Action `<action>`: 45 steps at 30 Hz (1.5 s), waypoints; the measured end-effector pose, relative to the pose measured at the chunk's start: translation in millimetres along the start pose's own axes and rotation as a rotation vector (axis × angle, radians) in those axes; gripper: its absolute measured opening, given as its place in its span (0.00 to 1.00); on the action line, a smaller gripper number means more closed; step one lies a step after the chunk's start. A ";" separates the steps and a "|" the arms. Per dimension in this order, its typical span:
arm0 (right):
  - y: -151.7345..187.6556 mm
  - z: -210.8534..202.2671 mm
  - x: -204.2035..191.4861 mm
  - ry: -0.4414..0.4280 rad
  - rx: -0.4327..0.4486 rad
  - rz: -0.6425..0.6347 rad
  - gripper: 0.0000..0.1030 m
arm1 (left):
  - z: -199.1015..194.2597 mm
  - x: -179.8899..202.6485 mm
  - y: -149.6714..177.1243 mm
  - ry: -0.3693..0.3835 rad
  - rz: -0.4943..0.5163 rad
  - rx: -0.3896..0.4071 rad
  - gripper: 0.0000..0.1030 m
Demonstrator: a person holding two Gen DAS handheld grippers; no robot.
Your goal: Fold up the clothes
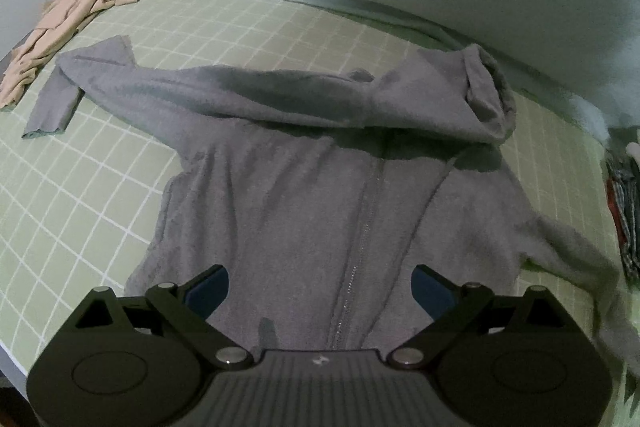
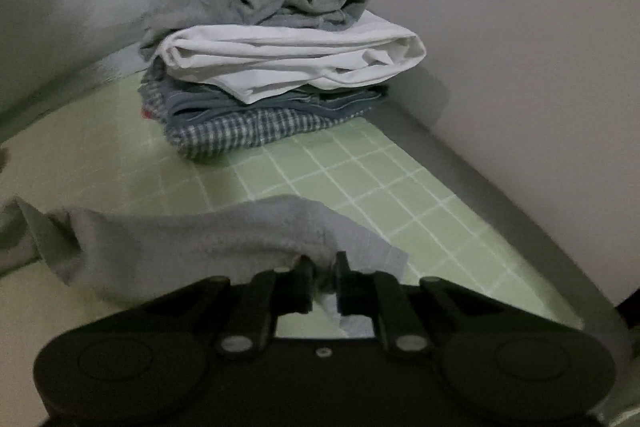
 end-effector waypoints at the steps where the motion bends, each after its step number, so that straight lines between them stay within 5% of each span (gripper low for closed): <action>1: -0.2 -6.8 4.0 -0.020 -0.005 -0.001 0.10 | -1.0 1.0 0.4 0.003 0.006 0.001 0.95; 6: -25.8 -14.9 37.5 -0.116 -0.041 0.153 0.10 | -4.8 5.9 1.5 0.016 0.025 0.012 0.95; 13: -97.3 64.9 51.6 -0.180 -0.104 0.174 0.17 | -8.1 5.0 0.9 0.030 0.010 0.023 0.95; 16: -110.4 95.9 53.7 -0.131 -0.126 0.218 0.23 | -9.7 1.1 0.8 0.023 -0.014 0.029 0.95; 21: -119.2 107.2 51.0 -0.037 -0.037 0.183 0.56 | -8.2 -9.6 3.4 0.001 -0.065 0.021 0.95; 28: -116.5 92.0 45.2 0.120 0.123 0.027 0.68 | -1.3 -5.1 7.1 -0.014 -0.051 -0.007 0.95; 32: -129.5 87.5 48.9 0.121 0.149 -0.024 0.77 | 1.8 5.0 8.6 -0.012 -0.010 -0.016 0.95; 37: -131.7 84.7 70.3 0.115 0.131 0.080 0.84 | 5.3 10.8 10.6 -0.018 0.008 -0.023 0.95; 39: -123.2 84.0 86.4 0.145 0.112 0.201 0.92 | 7.1 9.4 11.6 -0.023 0.002 -0.028 0.95; 45: -66.6 95.8 103.9 0.028 0.027 0.611 0.91 | 9.9 5.8 11.5 -0.035 -0.009 -0.037 0.95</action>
Point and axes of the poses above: each gripper's, at about its wrist camera, not at the fingertips, and z roughly the way its jaws point, x to its right, y to its underside, the point moved 10 cm from there along z, roughly the way its jaws point, and after that the axes turned 8 degrees about -z, right-handed, at the moved point
